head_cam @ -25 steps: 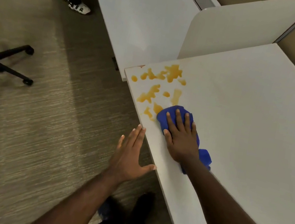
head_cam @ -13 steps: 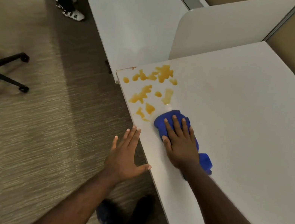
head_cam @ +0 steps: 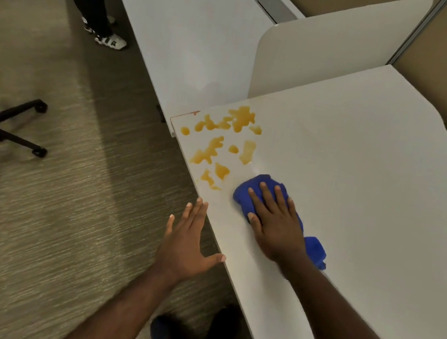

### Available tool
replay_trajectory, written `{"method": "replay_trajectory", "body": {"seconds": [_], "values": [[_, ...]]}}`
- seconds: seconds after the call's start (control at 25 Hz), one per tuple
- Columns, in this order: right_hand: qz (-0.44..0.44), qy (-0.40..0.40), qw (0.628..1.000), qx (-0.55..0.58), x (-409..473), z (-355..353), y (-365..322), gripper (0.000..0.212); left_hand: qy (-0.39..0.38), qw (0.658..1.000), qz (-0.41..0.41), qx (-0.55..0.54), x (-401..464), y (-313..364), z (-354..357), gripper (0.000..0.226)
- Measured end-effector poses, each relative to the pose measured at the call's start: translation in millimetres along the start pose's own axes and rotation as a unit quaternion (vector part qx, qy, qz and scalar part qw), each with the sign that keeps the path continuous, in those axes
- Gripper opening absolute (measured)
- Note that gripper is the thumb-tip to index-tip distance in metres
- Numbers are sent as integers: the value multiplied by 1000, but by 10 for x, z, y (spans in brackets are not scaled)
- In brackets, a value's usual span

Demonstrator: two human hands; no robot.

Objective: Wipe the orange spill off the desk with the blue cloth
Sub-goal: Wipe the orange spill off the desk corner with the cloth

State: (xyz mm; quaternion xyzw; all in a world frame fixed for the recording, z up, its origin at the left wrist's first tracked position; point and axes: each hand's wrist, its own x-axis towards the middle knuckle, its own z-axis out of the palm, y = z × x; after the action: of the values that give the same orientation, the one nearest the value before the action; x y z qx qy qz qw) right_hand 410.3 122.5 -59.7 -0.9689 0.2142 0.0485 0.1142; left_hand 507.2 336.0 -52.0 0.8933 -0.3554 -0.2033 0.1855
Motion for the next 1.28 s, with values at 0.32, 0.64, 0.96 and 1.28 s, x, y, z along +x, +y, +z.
{"method": "replay_trajectory", "body": {"seconds": [0.32, 0.64, 0.96, 1.28], "values": [[-11, -7, 1000, 3, 122, 60, -462, 58, 2, 1000, 2, -19, -1, 7, -1, 126], [38, 4, 999, 18, 391, -27, -490, 57, -7, 999, 2, -49, 0, 5, -21, 127], [116, 13, 993, 20, 250, -57, -267, 55, -14, 999, 4, -47, 18, -12, -40, 129], [165, 22, 985, 38, 218, -151, -62, 55, -9, 998, 62, 13, 13, -62, -51, 118]]}}
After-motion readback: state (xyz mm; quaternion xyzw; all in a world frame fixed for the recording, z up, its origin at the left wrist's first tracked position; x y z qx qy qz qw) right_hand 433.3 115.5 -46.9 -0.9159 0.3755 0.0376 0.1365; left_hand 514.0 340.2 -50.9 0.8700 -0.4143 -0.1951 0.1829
